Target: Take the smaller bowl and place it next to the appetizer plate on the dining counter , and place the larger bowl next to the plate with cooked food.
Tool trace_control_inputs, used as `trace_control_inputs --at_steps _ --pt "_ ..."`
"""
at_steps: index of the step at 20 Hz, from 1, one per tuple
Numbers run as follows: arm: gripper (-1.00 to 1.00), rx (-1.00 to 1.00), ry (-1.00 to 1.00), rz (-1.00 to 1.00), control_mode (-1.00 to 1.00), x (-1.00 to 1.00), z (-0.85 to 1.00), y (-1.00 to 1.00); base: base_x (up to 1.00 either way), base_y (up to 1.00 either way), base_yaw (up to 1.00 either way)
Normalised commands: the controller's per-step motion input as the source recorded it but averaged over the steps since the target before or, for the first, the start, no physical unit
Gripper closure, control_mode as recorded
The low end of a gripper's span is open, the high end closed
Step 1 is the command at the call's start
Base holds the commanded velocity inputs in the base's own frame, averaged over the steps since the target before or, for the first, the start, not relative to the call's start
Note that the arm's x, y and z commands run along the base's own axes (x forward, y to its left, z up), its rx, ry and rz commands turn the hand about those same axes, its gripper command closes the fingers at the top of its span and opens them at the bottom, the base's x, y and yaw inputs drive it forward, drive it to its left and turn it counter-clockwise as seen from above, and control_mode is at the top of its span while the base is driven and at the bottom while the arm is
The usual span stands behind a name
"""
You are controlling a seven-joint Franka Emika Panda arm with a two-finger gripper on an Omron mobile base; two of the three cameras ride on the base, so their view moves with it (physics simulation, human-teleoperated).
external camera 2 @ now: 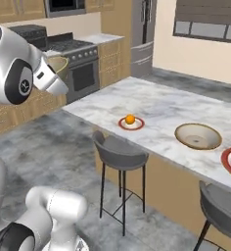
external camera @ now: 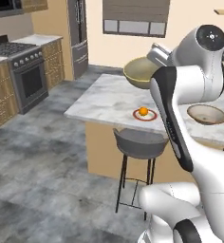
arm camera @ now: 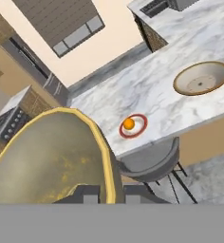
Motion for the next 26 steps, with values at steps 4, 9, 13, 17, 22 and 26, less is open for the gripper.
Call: trace_control_inputs --at_steps 4,9,13,17,22,26 --pt "1.00 0.00 0.00 0.00 1.00 0.00 0.00 0.00 0.06 -0.03 -0.49" --pt "1.00 0.00 0.00 0.00 1.00 0.00 0.00 0.00 0.31 0.02 -0.50" --pt "1.00 0.00 0.00 0.00 1.00 0.00 0.00 0.00 0.53 0.26 -0.44" --pt "1.00 0.00 0.00 0.00 1.00 0.00 0.00 0.00 0.78 0.52 -0.35" --pt "1.00 0.00 0.00 0.00 1.00 0.00 0.00 0.00 0.96 0.80 -0.24" --pt "1.00 0.00 0.00 0.00 1.00 0.00 0.00 0.00 0.72 0.59 -0.14"
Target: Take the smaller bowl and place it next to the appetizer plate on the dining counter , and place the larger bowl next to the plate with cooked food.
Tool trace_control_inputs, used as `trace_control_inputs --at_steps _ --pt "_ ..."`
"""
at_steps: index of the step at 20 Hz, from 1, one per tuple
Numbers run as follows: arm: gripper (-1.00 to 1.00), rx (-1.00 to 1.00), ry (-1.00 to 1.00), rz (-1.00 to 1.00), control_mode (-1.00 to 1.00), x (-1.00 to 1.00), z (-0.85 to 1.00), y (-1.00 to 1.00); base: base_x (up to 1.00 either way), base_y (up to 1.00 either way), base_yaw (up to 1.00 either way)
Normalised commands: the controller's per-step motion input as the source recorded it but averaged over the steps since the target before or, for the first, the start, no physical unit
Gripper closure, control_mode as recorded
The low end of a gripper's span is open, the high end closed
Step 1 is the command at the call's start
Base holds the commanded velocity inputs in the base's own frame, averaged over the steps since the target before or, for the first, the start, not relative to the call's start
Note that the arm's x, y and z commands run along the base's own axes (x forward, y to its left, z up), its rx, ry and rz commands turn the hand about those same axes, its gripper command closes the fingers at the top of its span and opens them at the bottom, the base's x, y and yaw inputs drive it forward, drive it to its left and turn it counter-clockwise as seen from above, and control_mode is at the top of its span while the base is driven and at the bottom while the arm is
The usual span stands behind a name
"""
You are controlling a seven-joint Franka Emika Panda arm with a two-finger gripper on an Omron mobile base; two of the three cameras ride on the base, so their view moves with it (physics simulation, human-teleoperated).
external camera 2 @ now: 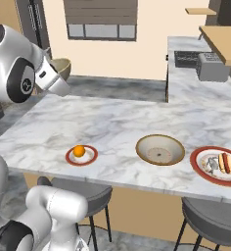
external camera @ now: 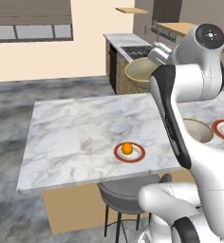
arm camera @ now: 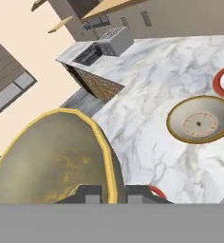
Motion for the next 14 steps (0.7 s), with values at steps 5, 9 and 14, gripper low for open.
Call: trace_control_inputs --at_steps 5,9,14 --pt "1.00 0.00 0.00 -0.13 -1.00 0.03 -0.32 -0.03 0.16 0.11 -0.05" --pt "1.00 0.00 0.00 -0.30 -1.00 0.00 -0.61 -0.50 0.00 0.00 0.00" --pt "1.00 0.01 0.06 -0.34 -1.00 0.00 -0.61 -0.84 0.00 0.00 0.00"
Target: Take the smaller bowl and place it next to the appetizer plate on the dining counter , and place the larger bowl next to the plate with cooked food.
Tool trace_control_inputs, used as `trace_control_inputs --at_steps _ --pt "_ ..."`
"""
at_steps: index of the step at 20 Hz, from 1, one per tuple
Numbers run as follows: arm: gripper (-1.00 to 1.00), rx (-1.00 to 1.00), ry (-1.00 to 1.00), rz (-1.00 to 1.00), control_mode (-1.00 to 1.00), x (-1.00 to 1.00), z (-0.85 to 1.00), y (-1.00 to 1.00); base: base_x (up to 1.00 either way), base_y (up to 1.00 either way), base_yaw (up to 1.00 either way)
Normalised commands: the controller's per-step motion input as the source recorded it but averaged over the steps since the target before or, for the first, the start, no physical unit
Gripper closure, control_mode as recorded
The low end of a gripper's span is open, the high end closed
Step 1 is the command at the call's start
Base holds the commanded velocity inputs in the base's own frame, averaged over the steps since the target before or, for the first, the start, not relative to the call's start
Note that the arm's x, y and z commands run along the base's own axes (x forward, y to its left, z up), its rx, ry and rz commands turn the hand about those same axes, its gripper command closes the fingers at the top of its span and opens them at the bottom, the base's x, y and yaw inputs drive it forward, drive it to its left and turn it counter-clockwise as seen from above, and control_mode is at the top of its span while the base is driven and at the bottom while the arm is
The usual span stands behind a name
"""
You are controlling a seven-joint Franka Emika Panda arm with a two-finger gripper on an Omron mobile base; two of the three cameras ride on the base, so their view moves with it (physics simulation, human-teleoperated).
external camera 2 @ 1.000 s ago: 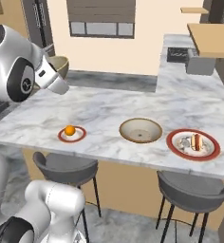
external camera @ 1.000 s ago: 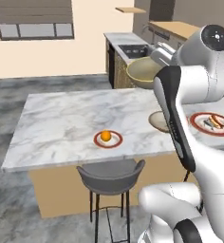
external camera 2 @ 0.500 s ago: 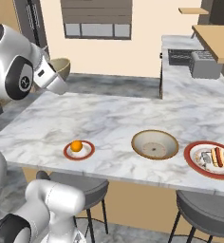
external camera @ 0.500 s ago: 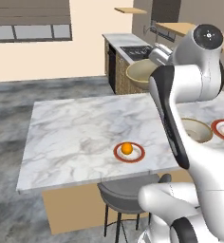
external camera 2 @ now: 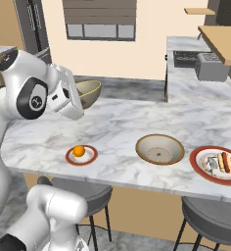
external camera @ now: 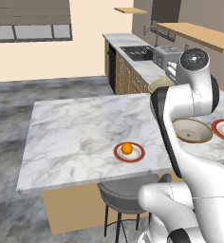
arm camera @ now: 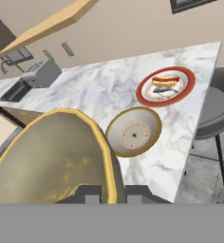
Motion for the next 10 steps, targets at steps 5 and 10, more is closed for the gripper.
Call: trace_control_inputs --at_steps 5,10 --pt "1.00 0.20 0.14 -0.14 -1.00 -0.03 -0.20 -0.58 0.00 0.00 0.00" --pt "1.00 0.27 0.12 0.07 -1.00 -0.11 -0.15 -0.27 0.00 0.00 0.00"
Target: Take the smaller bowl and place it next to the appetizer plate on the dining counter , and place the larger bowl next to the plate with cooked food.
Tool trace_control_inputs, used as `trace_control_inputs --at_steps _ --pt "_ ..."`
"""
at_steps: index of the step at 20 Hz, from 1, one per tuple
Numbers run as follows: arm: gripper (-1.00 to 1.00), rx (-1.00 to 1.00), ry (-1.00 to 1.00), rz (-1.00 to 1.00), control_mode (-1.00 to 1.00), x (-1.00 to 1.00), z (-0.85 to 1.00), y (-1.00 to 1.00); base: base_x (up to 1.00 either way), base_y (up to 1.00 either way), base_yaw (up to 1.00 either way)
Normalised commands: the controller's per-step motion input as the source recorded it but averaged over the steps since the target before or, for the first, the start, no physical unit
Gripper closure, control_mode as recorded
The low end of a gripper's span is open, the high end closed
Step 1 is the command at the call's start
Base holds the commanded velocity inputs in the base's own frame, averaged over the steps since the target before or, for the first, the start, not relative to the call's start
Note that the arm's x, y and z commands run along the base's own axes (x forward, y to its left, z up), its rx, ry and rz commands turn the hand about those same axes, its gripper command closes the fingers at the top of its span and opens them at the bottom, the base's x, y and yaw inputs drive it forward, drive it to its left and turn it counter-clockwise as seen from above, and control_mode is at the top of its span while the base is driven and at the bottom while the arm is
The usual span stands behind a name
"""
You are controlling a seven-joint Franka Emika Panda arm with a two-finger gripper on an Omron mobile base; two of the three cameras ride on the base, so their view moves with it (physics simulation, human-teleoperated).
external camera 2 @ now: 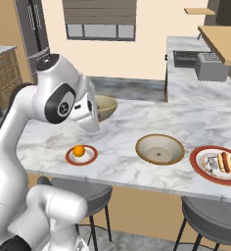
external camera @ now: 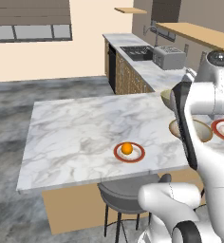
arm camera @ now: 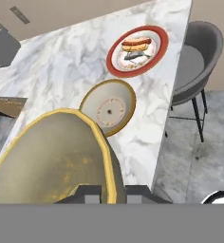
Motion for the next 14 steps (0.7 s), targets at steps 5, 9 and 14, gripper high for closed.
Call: trace_control_inputs --at_steps 5,9,14 --pt "1.00 0.10 0.00 0.15 -1.00 0.00 -0.52 -0.06 0.00 0.00 0.00" --pt "1.00 0.00 -0.11 0.11 -1.00 0.00 -0.61 0.00 0.00 0.00 0.00" --pt "1.00 0.00 -0.07 0.09 -1.00 0.01 -0.50 0.00 0.00 0.00 0.00"
